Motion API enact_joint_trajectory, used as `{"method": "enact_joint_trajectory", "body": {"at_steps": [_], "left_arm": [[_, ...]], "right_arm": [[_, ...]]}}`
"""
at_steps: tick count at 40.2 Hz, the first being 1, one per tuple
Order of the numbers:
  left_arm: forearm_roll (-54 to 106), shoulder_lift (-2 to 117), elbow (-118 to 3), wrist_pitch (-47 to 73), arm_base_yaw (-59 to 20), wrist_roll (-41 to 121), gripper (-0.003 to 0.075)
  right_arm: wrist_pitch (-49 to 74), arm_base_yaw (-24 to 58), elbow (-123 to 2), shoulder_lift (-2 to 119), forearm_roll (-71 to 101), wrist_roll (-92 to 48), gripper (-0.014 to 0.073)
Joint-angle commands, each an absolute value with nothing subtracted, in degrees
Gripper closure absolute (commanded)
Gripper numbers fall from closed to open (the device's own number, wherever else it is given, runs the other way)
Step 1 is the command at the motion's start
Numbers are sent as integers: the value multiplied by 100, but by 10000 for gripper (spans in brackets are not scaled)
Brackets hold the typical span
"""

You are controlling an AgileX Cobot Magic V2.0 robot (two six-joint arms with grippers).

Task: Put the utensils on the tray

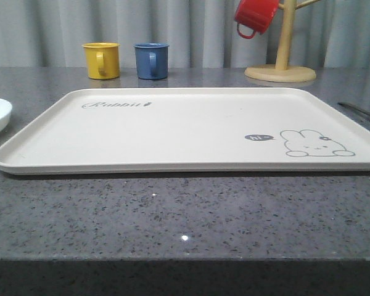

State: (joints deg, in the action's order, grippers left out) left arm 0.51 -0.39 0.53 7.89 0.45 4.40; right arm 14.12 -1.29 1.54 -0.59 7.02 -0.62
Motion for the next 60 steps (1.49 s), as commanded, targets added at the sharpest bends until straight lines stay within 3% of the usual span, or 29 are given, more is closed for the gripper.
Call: {"method": "enact_joint_trajectory", "body": {"at_steps": [1, 60], "left_arm": [[75, -159, 40, 333, 68, 394, 738], [75, -159, 40, 0, 68, 394, 738]], "right_arm": [[988, -170, 153, -155, 717, -117, 662], [786, -170, 153, -155, 730, -117, 662]]}}
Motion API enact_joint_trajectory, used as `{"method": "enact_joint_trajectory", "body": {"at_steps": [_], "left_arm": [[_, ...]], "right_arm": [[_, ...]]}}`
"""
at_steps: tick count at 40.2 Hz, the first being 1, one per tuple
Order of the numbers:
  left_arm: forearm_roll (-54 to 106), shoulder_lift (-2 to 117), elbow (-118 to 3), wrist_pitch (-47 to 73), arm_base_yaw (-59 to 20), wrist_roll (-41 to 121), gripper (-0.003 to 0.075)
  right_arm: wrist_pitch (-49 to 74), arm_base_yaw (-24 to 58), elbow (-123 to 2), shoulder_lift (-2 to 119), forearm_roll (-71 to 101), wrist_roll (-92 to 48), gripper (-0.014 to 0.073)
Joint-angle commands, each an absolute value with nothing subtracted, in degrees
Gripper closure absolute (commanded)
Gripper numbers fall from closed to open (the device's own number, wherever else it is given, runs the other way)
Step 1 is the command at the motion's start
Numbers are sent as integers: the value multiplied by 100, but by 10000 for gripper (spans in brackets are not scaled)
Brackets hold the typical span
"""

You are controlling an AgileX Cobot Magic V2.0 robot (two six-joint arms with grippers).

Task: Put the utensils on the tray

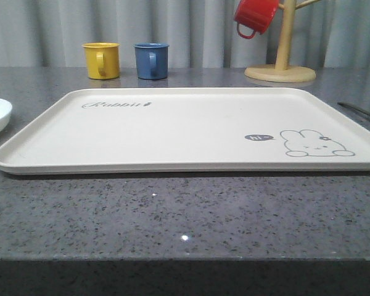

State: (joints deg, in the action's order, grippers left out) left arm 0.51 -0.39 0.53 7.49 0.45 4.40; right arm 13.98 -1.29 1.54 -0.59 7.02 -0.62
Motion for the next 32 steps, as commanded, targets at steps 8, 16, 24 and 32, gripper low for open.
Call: {"method": "enact_joint_trajectory", "body": {"at_steps": [8, 16, 24, 32], "left_arm": [[75, -159, -274, -1213, 68, 394, 738], [65, 212, -1685, 181, 68, 394, 738], [41, 1538, -2846, 1409, 68, 394, 738], [0, 2176, -3115, 1090, 68, 394, 738]], "right_arm": [[465, -170, -367, -155, 731, -117, 662], [2125, -177, -2021, 125, 731, -117, 662], [2909, -177, -3428, 1404, 731, -117, 660], [2597, -177, -3787, 2344, 731, -117, 662]]}}
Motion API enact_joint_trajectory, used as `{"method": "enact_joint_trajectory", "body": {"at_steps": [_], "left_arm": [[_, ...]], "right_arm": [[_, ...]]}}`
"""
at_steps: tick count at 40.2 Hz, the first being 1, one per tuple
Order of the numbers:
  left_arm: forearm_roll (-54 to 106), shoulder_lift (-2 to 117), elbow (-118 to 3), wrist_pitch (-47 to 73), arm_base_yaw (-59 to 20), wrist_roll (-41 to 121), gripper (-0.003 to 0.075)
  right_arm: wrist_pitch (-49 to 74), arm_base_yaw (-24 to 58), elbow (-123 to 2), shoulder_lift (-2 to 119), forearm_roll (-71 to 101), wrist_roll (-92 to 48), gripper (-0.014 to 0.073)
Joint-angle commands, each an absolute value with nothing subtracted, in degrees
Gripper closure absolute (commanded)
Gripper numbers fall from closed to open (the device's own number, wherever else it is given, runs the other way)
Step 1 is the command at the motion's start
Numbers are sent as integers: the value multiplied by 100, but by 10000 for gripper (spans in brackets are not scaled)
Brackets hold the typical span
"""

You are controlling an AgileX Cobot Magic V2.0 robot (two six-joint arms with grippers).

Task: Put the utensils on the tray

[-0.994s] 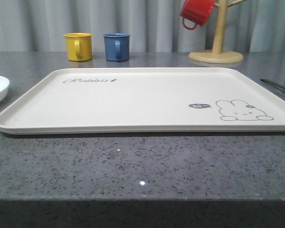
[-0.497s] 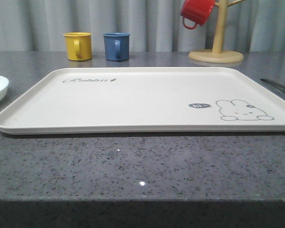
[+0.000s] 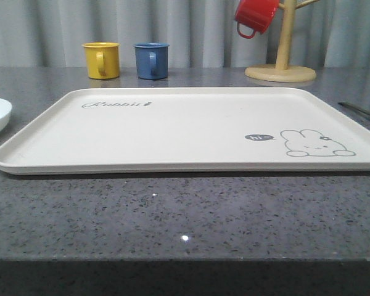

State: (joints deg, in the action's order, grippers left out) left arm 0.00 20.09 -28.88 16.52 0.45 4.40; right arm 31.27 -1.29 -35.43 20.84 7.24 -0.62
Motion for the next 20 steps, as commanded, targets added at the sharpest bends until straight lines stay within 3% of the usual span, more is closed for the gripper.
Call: {"method": "enact_joint_trajectory", "body": {"at_steps": [1, 4, 6, 8, 11, 14, 17, 20], "left_arm": [[0, 2176, -3115, 1087, 68, 394, 738], [0, 2176, -3115, 1087, 68, 394, 723], [0, 2176, -3115, 1087, 68, 394, 659], [0, 2176, -3115, 1097, 68, 394, 551], [142, 2176, -3115, 1097, 68, 394, 288], [325, 2176, -3115, 1097, 68, 394, 91], [325, 2176, -3115, 1097, 68, 394, 13], [325, 2176, -3115, 1043, 68, 394, 38]], "right_arm": [[2584, -177, -3787, 2361, 731, -117, 662], [2591, -177, -3787, 2355, 731, -117, 645], [2591, -177, -3787, 2350, 731, -117, 589], [2591, -177, -3787, 2350, 731, -117, 505], [2586, -177, -3787, 2350, 731, -117, 340], [2591, -177, -3787, 2350, 731, -117, 174], [2591, -177, -3787, 2350, 731, -117, 52], [2605, -177, -3787, 2350, 731, -117, -29]]}}
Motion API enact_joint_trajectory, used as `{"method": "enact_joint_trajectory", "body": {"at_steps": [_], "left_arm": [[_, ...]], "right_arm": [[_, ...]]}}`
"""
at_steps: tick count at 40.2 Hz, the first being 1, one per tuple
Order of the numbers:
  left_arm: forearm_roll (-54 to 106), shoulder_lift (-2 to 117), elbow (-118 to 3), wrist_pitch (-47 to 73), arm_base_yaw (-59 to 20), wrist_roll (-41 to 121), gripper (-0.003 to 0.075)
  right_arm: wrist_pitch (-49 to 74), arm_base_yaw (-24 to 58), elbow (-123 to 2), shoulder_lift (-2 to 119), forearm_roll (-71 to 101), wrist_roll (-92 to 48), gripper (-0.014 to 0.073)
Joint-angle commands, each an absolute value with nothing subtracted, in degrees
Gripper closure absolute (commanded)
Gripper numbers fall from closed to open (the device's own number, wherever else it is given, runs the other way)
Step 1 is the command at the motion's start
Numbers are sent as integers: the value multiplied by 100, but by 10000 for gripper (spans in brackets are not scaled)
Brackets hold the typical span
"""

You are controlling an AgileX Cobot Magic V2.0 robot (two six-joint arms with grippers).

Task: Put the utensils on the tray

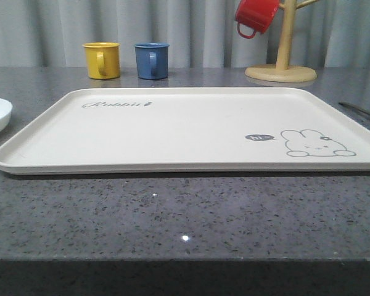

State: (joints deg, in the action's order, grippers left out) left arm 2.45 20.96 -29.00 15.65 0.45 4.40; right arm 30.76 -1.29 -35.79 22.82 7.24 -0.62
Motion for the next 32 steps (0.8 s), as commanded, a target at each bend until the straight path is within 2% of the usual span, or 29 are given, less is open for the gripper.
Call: {"method": "enact_joint_trajectory", "body": {"at_steps": [1, 6, 16, 23, 32], "left_arm": [[325, 2176, -3115, 1030, 68, 394, 50], [325, 2263, -3115, 1144, 68, 394, 102], [325, 3369, -3632, 2072, -72, 476, 113], [325, 4462, -4430, 3225, -739, 952, 117], [-49, 6409, -5587, 4725, -1665, 1020, 221]], "right_arm": [[2626, -177, -3787, 2350, 731, -117, -41], [2627, -177, -3787, 2350, 731, -117, -40], [2627, -177, -3787, 2350, 731, -117, -40], [2627, -177, -3787, 2350, 731, -117, -40], [2632, -177, -3787, 2350, 731, -117, -40]]}}
